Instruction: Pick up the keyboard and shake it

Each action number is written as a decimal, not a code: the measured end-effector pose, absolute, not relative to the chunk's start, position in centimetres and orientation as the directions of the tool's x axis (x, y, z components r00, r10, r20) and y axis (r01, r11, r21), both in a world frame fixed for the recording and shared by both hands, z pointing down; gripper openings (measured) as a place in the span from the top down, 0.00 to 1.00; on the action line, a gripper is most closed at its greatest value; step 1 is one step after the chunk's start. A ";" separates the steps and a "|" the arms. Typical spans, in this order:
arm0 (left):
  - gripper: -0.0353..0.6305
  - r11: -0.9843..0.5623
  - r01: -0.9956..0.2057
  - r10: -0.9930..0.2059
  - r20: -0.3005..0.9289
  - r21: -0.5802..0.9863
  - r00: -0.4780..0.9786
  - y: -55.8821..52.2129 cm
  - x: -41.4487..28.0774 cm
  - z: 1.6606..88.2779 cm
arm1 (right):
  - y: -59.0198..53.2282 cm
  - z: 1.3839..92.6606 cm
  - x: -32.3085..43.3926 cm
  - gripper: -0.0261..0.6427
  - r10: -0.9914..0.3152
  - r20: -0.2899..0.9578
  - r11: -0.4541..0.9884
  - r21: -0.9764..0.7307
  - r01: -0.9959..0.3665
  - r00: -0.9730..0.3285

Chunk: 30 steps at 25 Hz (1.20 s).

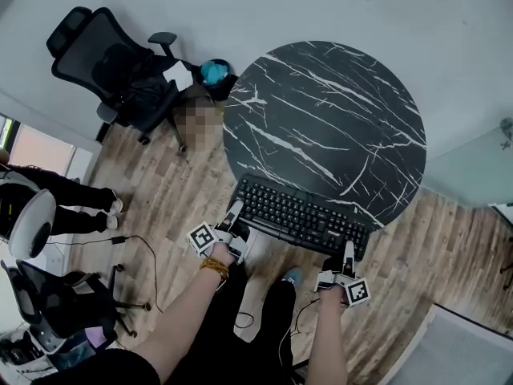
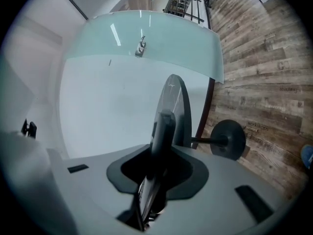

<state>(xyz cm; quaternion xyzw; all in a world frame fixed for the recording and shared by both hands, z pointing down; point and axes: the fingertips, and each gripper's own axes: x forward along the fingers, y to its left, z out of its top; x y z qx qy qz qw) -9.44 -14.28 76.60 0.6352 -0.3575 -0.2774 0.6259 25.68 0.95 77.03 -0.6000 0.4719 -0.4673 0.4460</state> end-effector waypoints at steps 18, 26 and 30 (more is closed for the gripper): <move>0.83 -0.240 0.066 -0.834 -0.241 0.968 0.496 -17.5 -7.3 58.2 | -1.9 60.1 27.4 0.84 -0.969 -0.214 0.193 -0.967 -0.163 0.121; 0.83 -0.248 0.060 -0.853 -0.247 0.967 0.459 -17.9 -7.3 54.5 | -2.5 57.3 26.2 0.85 -0.964 -0.246 0.236 -0.967 -0.100 0.099; 0.83 -0.228 0.044 -0.865 -0.223 0.973 0.450 -18.1 -7.7 54.6 | -3.1 56.7 25.8 0.85 -0.966 -0.242 0.232 -0.966 -0.115 0.089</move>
